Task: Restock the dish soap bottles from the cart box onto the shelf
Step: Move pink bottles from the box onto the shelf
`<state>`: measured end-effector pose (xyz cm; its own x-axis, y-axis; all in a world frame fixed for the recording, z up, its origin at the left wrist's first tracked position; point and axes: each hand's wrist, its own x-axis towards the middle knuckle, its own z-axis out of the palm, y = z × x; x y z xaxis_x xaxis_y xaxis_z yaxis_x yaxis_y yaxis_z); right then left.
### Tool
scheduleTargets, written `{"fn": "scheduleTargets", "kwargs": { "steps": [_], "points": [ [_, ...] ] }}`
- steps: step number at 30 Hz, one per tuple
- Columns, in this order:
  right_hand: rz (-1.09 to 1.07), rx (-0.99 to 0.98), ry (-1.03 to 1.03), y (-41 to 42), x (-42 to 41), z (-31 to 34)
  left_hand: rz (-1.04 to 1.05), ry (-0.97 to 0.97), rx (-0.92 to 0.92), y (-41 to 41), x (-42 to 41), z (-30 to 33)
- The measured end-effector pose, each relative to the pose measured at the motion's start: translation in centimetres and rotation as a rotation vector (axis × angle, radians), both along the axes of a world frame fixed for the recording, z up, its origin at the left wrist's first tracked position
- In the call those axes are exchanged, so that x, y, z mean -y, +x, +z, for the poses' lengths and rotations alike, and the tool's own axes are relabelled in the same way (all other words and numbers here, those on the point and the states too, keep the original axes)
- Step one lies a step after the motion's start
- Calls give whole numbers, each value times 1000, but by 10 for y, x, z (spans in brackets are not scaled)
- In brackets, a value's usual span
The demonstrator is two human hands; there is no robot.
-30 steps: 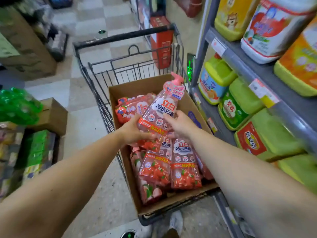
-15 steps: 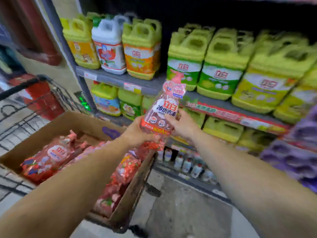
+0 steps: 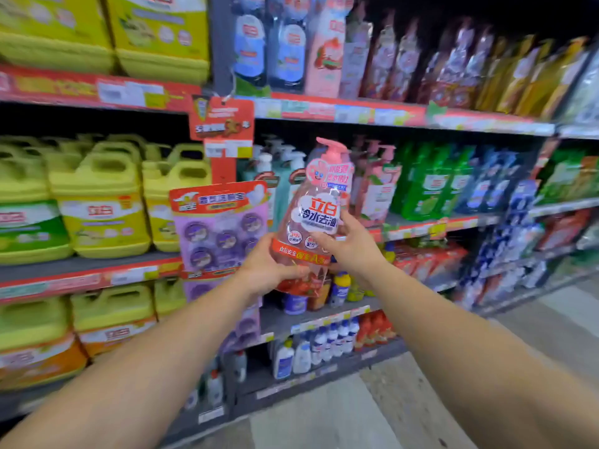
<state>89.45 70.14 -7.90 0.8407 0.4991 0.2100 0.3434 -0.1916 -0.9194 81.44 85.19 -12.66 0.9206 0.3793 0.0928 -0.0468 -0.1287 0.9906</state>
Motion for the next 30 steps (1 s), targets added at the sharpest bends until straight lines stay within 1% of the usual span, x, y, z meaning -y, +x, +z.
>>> {"fn": "scheduleTargets", "kwargs": {
  "steps": [2, 5, 7, 10, 12, 17, 20, 24, 27, 30],
  "points": [
    [-103, 56, -18, 36, 67, 26, -103, 22, 56, 52, 60, 24],
    [-212, 159, -12, 85, 139, 70, -205, 62, 128, 123, 125, 61],
    [-255, 180, 22, 114, 170, 95, -237, 97, 186, 163, 154, 89],
    [-287, 218, 127, 160, 199, 130, -275, 168, 266, 218, 184, 133],
    [-323, 272, 154, 192, 209, 153, -299, 197, 321, 257, 192, 161],
    [-388, 406, 224, 274, 213, 210, -260, 295, 404, 349, 194, 227],
    [-371, 412, 282, 326, 206, 237, -251, 336, 436, 406, 186, 258],
    [-401, 452, 295, 391, 196, 262, -260, 378, 449, 481, 177, 284],
    [-416, 511, 280, 431, 195, 270, -257, 434, 443, 516, 181, 296],
    [-426, 587, 238, 466, 199, 273, -237, 423, 433, 552, 189, 299]
  ]
}}
